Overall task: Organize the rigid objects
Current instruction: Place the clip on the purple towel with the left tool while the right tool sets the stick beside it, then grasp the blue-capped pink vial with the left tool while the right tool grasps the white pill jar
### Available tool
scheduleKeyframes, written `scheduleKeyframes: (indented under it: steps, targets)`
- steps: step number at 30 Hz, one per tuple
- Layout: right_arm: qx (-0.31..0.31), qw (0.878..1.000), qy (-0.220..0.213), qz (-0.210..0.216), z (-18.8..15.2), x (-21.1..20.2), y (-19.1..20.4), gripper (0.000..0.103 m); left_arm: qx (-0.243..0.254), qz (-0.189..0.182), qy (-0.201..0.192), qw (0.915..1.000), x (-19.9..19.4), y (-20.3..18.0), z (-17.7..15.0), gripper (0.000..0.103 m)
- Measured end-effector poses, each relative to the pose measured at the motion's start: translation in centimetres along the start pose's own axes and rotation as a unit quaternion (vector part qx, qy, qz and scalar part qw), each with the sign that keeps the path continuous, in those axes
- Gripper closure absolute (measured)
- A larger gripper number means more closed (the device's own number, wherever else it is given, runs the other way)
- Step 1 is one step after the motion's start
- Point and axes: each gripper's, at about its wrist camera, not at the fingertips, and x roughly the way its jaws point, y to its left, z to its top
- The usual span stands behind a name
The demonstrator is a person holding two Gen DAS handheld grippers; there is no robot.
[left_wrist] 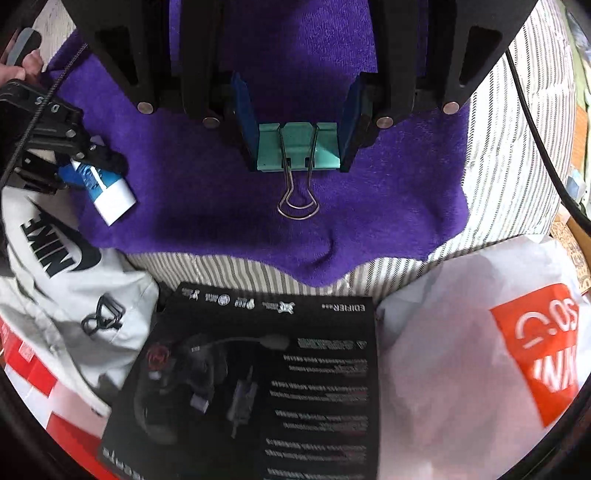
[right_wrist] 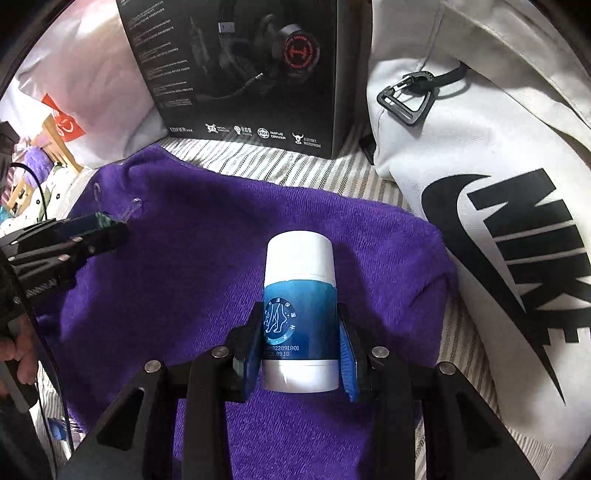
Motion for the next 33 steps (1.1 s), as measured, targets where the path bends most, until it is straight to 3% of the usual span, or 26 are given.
scheduleKeyframes:
  steps: [11, 14, 16, 18, 26, 33]
  targets:
    - [-0.028, 1.0, 0.006, -0.011, 0.3, 0.3, 0.8, 0.065, 0.027, 0.037, 0.028, 0.9986, 1.0, -0.7, -0.1, 0.063]
    - [-0.032, 0.999, 0.016, -0.006, 0.2, 0.3, 1.1, 0.053, 0.029, 0.045, 0.035, 0.9979, 0.8, -0.8, -0.4, 0.054]
    - [-0.034, 0.999, 0.021, -0.011, 0.0, 0.3, 1.3, 0.047, 0.022, 0.043, 0.041, 0.998, 0.7, -0.6, -0.8, 0.041]
    - [-0.034, 0.999, 0.023, -0.016, -0.3, -0.1, 1.5, 0.047, 0.022, 0.044, 0.043, 0.9978, 0.4, -0.5, -1.5, 0.039]
    - [-0.001, 1.0, -0.016, -0.012, -2.8, -5.9, 1.1, 0.046, -0.007, 0.038, 0.032, 0.9988, -3.8, 0.5, -4.3, 0.039]
    - [0.049, 0.998, -0.042, -0.017, -7.6, -11.0, 0.6, 0.041, -0.018, 0.023, 0.015, 0.9994, -8.6, 0.9, -7.7, 0.039]
